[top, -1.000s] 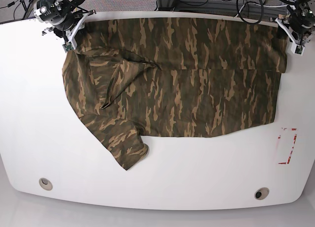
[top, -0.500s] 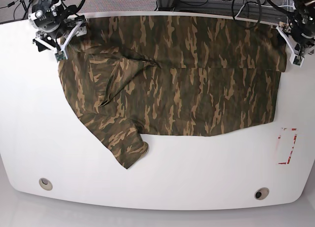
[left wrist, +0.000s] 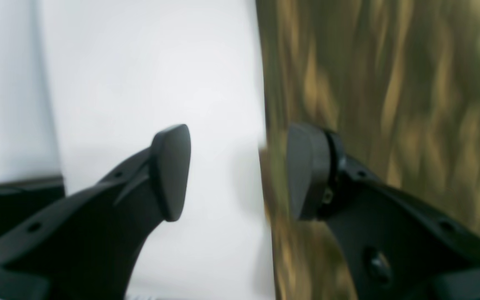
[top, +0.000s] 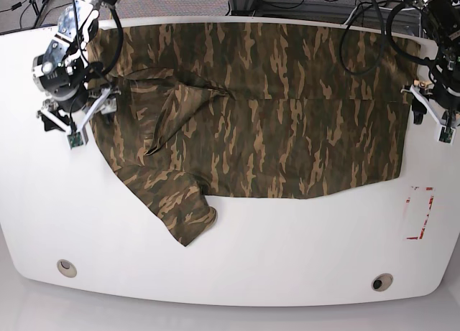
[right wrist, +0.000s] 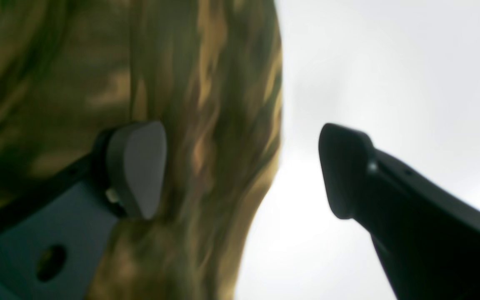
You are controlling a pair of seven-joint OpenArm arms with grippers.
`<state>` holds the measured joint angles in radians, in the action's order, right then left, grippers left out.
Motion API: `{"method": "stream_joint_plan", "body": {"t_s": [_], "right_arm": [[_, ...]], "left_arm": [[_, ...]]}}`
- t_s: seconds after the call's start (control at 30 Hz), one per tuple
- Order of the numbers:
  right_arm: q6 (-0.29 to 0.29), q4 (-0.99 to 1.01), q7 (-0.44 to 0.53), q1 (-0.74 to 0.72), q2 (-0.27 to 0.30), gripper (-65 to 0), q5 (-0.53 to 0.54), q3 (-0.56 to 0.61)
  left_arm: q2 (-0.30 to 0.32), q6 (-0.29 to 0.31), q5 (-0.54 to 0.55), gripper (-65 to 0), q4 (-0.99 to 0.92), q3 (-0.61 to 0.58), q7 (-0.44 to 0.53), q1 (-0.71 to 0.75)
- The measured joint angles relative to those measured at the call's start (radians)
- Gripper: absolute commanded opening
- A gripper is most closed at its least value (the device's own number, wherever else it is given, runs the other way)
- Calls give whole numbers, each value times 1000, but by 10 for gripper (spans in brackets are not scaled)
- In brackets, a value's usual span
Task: Fold the T-shirt properly
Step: 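Move both grippers to the shirt's hem corners and grasp them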
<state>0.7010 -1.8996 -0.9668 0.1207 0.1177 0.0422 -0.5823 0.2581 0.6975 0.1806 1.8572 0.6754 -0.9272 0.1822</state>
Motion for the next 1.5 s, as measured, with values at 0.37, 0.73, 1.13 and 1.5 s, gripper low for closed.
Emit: {"method": "stream_joint_plan", "body": {"t_s": [0.37,0.73,1.13,1.5], "right_arm": [[-2,364,58,-281,10,-106,-91,-6],[-4,780,251,-484,70,-122,-95,-2],[-6,1083,483,-563,132,-160,-80,-6],[-14,1004,518,-510,63,-160,-65,122]], "left_arm": [[-5,0,-2,-304,-40,-2,-71,-135],[-6,0,-121,-304,-199,0,-71,-248],[-8,3,-121,-304,-237,-2,-68,-279],[-8,3,-122,-304,-251,-2,-42,-280]]}}
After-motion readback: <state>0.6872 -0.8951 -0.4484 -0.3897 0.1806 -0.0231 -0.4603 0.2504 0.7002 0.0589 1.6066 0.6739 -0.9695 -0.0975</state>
